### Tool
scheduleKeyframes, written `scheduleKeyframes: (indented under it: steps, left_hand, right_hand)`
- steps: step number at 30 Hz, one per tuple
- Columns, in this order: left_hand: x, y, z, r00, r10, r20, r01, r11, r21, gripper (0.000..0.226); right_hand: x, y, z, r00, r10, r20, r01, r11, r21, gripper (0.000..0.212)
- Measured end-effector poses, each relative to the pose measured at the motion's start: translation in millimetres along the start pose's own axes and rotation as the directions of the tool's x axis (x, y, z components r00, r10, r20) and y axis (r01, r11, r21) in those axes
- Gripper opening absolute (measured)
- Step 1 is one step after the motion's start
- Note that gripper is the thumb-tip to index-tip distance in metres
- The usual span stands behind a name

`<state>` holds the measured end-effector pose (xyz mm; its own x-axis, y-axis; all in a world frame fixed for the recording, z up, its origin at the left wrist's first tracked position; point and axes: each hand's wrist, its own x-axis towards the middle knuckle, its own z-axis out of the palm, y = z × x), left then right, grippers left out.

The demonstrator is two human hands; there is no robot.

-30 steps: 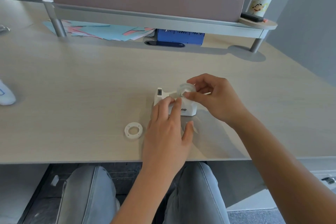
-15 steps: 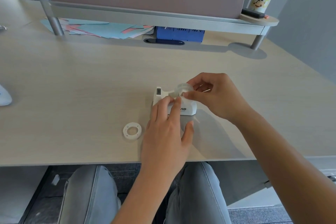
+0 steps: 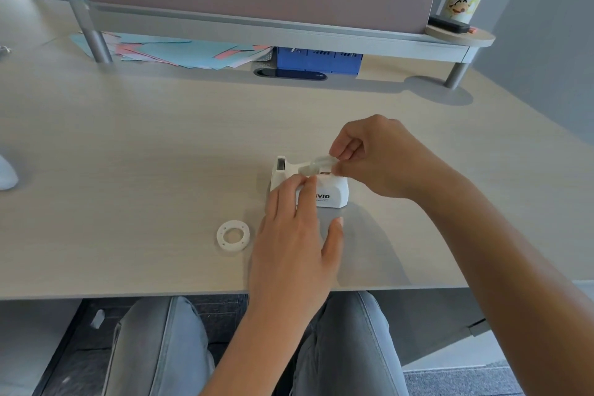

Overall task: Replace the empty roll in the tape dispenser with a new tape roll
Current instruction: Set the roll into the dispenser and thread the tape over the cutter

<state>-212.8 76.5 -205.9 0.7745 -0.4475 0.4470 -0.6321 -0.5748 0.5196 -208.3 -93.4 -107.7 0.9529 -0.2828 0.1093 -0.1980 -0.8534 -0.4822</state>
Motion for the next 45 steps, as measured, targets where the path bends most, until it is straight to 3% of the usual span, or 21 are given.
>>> scheduleKeyframes:
  steps: [14,18,24,33,39,45]
  left_hand:
    - [1.9,-0.1,-2.8,0.998,-0.002,0.07,0.002,1.0,-0.005,0.064]
    - [2.2,2.6,-5.2,0.997,-0.021,0.08,0.02,1.0,0.014,0.063]
    - [1.3,8.3,-5.5,0.995,-0.033,0.094,0.023,0.995,0.097,0.066]
    - [-0.7,7.7,-5.6,0.995,-0.027,0.1,0.018,0.995,0.094,0.068]
    - [0.5,6.2,-2.7,0.995,-0.021,0.094,0.018,0.999,0.04,0.07]
    - [2.3,3.8,-4.6,0.997,-0.013,0.074,0.016,0.999,-0.05,0.069]
  right_hand:
    - [13.2,-13.7,-7.5,0.994,0.015,0.11,-0.002,0.994,-0.113,0.016]
    - [3.3,-10.7,-3.3,0.998,-0.05,0.046,0.055,0.993,-0.107,0.013]
    - [-12.2,6.7,6.4,0.996,-0.063,-0.066,0.066,0.997,0.035,0.011]
    - [-0.2,-1.0,-11.2,0.998,-0.003,0.061,0.005,1.0,-0.026,0.011]
    - [9.4,-7.4,-12.0,0.996,0.024,0.091,-0.013,0.992,-0.123,0.013]
    - [9.3,-5.3,-8.8,0.996,0.017,0.086,-0.01,0.997,-0.083,0.011]
